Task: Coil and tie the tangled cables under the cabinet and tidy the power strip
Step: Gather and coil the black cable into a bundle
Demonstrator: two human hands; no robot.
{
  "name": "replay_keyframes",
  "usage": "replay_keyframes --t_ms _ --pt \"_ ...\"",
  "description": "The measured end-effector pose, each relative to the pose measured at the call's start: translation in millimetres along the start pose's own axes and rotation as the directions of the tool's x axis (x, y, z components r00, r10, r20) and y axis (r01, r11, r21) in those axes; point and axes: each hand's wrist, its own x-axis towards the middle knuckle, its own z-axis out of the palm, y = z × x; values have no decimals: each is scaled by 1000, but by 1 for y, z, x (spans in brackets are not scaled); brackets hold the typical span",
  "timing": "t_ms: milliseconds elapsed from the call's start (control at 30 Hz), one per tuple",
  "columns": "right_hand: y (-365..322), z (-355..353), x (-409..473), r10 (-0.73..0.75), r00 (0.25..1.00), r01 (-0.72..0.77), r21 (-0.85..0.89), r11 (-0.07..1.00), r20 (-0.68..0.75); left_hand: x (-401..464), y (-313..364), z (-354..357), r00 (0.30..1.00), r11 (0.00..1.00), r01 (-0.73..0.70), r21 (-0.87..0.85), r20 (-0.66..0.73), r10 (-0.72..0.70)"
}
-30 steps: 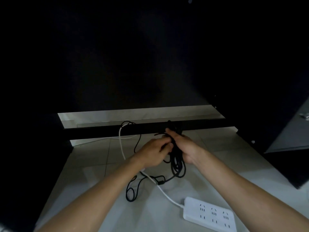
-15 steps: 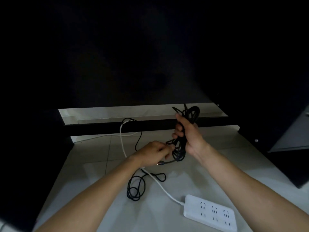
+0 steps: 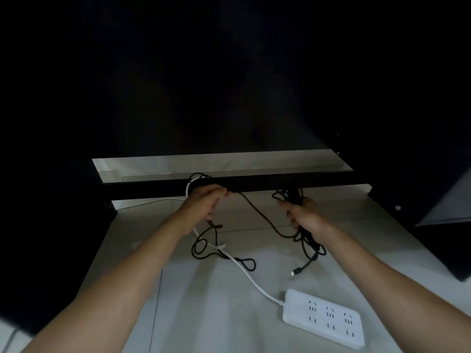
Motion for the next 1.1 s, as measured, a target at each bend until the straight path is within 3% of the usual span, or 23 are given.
replay_keyframes --t_ms 200,300,433,733,833,967,1100 --pt "-22 28 -17 9 979 -33 111 993 204 1 18 21 974 950 -175 258 184 129" --pt "-32 33 -23 -102 954 88 64 994 280 3 21 20 966 929 -177 325 240 100" --pt "-32 40 -24 -214 916 274 -140 951 338 4 24 12 960 916 -140 375 278 33" --pt "-33 52 -32 -207 893 297 -177 938 399 1 26 1 953 885 -96 455 300 -50" --pt "-37 54 -29 -198 896 230 -34 973 397 -2 25 -1 966 935 -74 346 256 -18" --pt "-53 55 -27 -48 880 -33 162 986 472 -4 26 -3 980 967 -69 247 198 20" --pt "-66 67 -25 48 857 -113 96 989 513 -3 23 -3 996 964 -49 261 83 28"
